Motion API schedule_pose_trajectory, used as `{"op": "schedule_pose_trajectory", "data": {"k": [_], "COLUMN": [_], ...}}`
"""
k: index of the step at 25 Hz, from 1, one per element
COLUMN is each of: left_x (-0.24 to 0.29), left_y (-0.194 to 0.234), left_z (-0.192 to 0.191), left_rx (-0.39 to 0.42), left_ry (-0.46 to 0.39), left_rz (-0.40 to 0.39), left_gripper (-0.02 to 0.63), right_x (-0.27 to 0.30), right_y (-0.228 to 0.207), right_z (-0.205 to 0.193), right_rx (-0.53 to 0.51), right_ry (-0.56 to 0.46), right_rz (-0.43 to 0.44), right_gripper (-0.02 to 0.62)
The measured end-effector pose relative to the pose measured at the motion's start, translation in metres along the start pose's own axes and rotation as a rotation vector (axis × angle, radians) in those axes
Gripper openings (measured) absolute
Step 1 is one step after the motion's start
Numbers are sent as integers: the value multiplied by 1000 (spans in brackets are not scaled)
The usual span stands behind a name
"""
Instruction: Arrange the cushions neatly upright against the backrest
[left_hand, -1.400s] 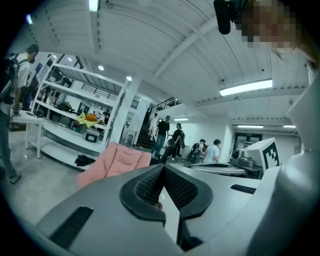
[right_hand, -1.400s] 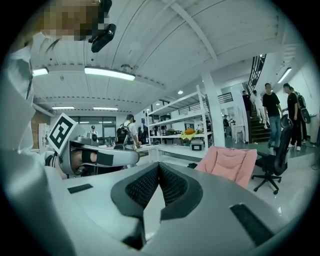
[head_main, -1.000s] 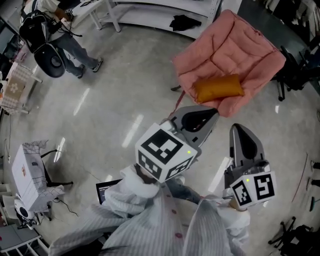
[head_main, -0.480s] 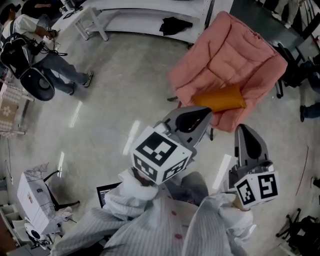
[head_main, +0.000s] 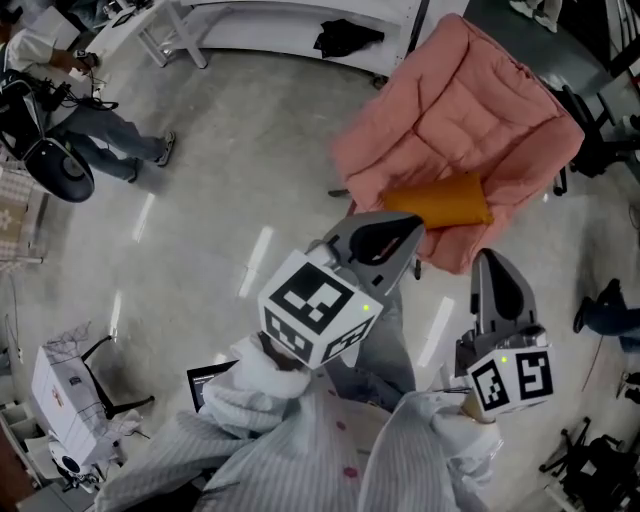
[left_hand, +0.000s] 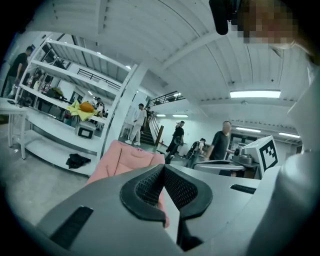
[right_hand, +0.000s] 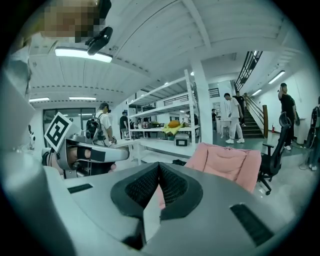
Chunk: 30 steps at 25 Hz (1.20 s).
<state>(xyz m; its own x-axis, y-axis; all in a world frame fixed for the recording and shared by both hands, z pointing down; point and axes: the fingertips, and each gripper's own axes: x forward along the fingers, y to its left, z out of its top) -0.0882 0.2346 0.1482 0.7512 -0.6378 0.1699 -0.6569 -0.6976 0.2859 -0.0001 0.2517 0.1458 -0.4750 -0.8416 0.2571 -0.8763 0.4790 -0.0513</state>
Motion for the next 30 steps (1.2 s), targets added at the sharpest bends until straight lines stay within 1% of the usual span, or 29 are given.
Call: {"op": "schedule_pose_trajectory", "data": {"k": [5, 10, 15, 20, 24, 27, 30], "left_x": [40, 102, 167, 208, 225, 235, 237], "left_y": [31, 60, 71, 84, 96, 105, 115], "left_z": [16, 42, 62, 78, 76, 68, 58], "left_rx": [15, 20, 25, 20, 2, -14, -36], "left_ry": [-4, -14, -7, 2, 24, 48, 80], "left_rz": [26, 48, 52, 78, 107, 120, 124], "left_gripper": [11, 11, 11, 11, 11, 11, 11], "right_x": [41, 83, 114, 137, 151, 161, 168], "right_y": [-36, -89, -148, -189, -208, -221, -224], "right_z": [10, 27, 43, 51, 45, 36, 25], "right_rx": [2, -2, 0, 10, 27, 38, 63], "right_ry": [-8, -10, -6, 9, 33, 54, 83], "right_rz": [16, 35, 52, 74, 91, 93, 90], "right_gripper": [12, 12, 12, 12, 12, 12, 12]}}
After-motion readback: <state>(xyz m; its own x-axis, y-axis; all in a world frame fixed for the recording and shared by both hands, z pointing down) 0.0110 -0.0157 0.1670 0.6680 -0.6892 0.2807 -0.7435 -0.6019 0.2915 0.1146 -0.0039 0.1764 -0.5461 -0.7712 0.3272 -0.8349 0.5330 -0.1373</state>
